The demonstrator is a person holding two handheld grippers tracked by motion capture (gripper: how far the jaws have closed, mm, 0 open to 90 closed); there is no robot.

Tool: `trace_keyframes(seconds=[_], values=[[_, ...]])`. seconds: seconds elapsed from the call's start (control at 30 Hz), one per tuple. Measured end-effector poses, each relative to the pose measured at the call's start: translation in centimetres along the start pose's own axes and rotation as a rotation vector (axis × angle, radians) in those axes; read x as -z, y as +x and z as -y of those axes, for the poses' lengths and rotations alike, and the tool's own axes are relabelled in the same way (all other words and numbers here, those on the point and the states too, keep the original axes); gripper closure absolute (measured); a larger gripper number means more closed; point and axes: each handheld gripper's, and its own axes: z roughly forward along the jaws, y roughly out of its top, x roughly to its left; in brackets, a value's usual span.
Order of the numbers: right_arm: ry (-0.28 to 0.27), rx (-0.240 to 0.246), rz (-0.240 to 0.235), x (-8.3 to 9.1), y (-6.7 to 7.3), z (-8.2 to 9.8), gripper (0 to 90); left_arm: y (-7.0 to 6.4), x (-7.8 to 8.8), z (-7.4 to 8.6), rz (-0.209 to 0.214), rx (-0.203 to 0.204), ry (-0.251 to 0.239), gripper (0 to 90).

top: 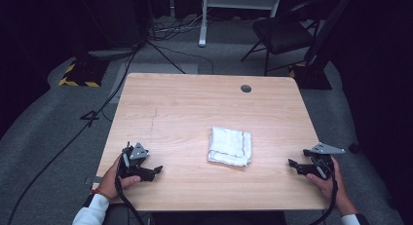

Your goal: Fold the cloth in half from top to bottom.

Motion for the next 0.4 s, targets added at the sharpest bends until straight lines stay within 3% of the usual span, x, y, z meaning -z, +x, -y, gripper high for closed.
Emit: trace_keyframes(seconds=[0.4], values=[[0.000, -0.003, 0.004, 0.13, 0.02, 0.12, 18.0, 0.03, -0.01, 0.00, 0.002, -0.001, 0.000, 15.0]])
